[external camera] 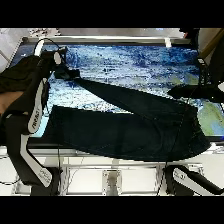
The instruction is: Fold the clothes and pants, and hang the long-sleeved shirts on hangers.
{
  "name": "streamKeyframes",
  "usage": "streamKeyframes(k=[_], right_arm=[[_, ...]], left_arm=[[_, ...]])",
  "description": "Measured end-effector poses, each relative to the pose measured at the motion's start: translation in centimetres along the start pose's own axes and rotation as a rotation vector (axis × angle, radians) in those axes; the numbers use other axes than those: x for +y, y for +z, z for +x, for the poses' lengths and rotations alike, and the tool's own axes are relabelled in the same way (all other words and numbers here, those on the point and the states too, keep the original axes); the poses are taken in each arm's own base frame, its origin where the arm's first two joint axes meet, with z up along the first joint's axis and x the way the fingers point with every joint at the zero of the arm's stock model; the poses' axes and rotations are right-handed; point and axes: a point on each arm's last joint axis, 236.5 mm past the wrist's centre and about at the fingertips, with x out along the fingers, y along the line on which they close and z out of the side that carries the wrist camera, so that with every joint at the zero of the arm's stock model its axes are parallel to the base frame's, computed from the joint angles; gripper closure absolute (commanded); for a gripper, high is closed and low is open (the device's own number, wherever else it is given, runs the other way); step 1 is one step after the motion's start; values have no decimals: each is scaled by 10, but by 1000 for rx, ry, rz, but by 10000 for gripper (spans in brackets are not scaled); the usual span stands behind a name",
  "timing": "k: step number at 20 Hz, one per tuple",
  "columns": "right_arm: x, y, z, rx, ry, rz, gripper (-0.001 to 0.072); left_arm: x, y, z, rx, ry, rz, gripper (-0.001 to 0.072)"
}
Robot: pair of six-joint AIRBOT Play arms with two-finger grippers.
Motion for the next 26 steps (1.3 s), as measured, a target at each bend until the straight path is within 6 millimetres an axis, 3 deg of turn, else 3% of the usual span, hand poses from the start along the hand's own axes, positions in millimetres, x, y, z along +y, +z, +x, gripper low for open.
streamKeyframes(k=[1, 2, 3, 4, 6, 7, 9, 12, 14, 18, 24, 25, 26], right_arm=[[2, -4, 0, 16, 10, 0, 299], [4, -8, 0, 32, 19, -1, 299], [7, -11, 0, 45, 28, -1, 299], [8, -13, -1, 57, 35, -1, 299], [10, -17, -1, 73, 43, -2, 298], [10, -18, -1, 78, 45, -3, 299], [9, -21, -1, 90, 40, -6, 299], [6, -21, -1, 89, 26, -11, 298], [2, -18, -1, 77, 11, -13, 299], [-4, -10, 0, 43, -17, -15, 298], [-9, -4, 0, 18, -38, -16, 298], [-9, -4, 0, 16, -39, -17, 298], [-10, -4, 0, 15, -40, -16, 299]], left_arm=[[7, -15, -1, 40, 25, 7, 691], [13, -30, 2, 83, 47, 14, 534], [19, -48, 8, 136, 68, 16, 252], [23, -64, 13, 184, 82, 15, 113], [29, -87, 19, 244, 101, 12, 115], [30, -88, 18, 241, 106, 10, 114], [28, -70, 8, 162, 101, -4, 115], [30, -22, -11, -30, 101, -32, 114], [39, -9, -15, -76, 118, -52, 114], [51, -8, 3, -59, 140, -76, 115], [49, 0, 43, -45, 136, -95, 123], [49, 1, 48, -43, 135, -99, 158], [48, -1, 53, -34, 133, -102, 333]])
